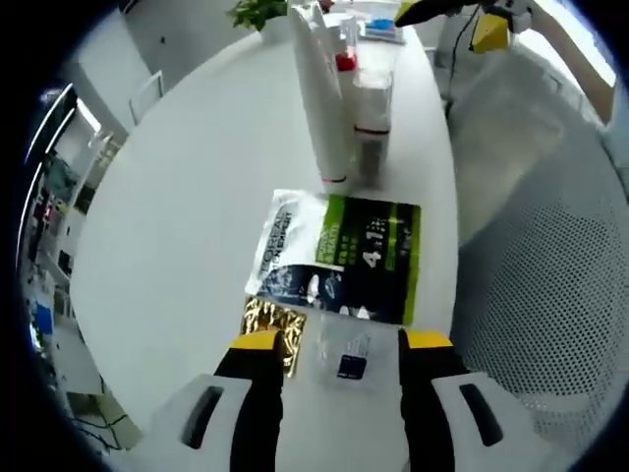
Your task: Arrange the skincare products in the storage area until every visible bottle or jar stands upright without overlapping.
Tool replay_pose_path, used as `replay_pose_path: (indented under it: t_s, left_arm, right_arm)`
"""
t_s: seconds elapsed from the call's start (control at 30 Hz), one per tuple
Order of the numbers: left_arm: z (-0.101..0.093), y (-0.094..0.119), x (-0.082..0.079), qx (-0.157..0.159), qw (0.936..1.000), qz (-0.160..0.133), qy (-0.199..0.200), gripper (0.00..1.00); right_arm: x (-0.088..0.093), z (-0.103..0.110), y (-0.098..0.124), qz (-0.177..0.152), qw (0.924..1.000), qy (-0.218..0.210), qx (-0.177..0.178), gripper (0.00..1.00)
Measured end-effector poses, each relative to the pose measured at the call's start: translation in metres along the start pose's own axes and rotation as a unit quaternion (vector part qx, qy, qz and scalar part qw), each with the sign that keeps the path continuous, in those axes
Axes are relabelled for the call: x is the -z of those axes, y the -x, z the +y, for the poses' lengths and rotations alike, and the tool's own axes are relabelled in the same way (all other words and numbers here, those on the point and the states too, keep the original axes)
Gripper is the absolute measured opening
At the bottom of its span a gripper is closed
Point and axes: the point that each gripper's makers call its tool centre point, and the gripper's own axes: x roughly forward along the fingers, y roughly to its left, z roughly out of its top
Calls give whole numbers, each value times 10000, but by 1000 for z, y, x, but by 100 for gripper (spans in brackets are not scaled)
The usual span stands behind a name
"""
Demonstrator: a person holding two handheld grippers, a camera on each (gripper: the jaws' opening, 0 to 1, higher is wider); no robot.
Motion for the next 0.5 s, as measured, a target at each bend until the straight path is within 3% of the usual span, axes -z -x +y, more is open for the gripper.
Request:
replay_pose_path:
  t_s: [0.13,0.33,0.5]
  left_arm:
    - [3,11,-6,-170,9995,-217,155,47]
    - [6,26,-18,-351,9949,-749,576,51]
    - [9,36,-25,-568,9908,-1005,710,58]
  right_arm:
    - [-1,0,0,-5,10000,17,-3,45]
    - [1,0,-1,40,10000,23,-1,46]
    - [1,1,-3,58,10000,40,-19,47]
